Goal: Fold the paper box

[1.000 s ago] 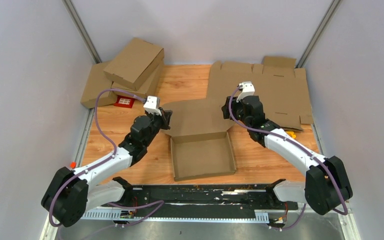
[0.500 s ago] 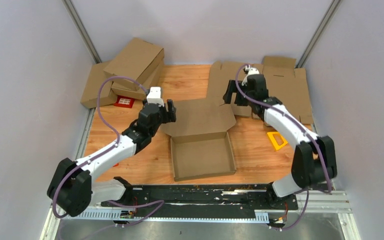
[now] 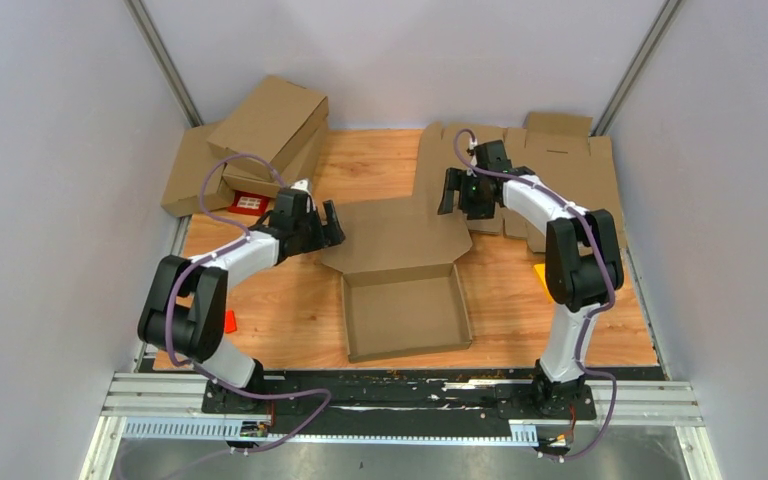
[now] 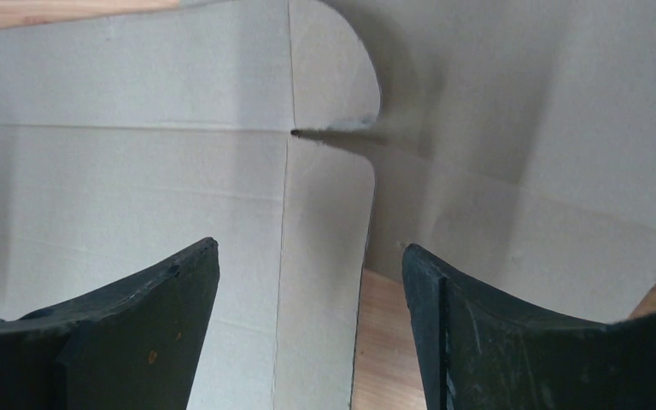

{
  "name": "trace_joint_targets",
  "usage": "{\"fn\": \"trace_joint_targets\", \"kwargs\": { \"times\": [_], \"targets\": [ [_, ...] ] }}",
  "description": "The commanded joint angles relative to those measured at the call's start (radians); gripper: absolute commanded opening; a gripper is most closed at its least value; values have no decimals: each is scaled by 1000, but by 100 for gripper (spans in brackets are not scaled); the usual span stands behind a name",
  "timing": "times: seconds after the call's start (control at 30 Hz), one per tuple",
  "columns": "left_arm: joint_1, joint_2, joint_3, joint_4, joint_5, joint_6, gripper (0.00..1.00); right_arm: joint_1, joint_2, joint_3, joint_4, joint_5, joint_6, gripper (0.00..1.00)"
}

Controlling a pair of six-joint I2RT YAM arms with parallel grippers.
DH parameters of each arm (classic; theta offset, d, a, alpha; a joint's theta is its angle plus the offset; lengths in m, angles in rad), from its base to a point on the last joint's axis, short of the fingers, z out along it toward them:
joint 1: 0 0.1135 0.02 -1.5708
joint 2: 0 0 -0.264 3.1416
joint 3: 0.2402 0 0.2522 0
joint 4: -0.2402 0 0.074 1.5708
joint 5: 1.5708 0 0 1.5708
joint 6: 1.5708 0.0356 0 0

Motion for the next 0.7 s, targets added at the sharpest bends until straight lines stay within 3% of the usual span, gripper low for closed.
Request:
{"fn": "trace_joint_targets", "kwargs": {
  "times": [0.0,0.17,0.27,0.4,0.47,0.53,0.67],
  "targets": [
    [0,36,58,6,86,-23,93,-15,56,98,-30,-44,-8,77],
    [27,107,90,24,137,-51,85,-30,105,125,-24,-117,7,66],
    [39,133,96,51,172,-67,74,-35,119,124,-9,-183,23,54],
    [40,128,80,109,176,-49,49,-35,117,126,9,-246,15,28],
    [40,118,68,139,187,-42,28,-35,108,129,17,-274,4,8],
    [38,99,64,146,188,-22,2,-31,76,122,22,-272,-3,0],
    [3,-22,16,164,75,34,0,-8,-55,23,107,-209,-7,0]
  ]
}}
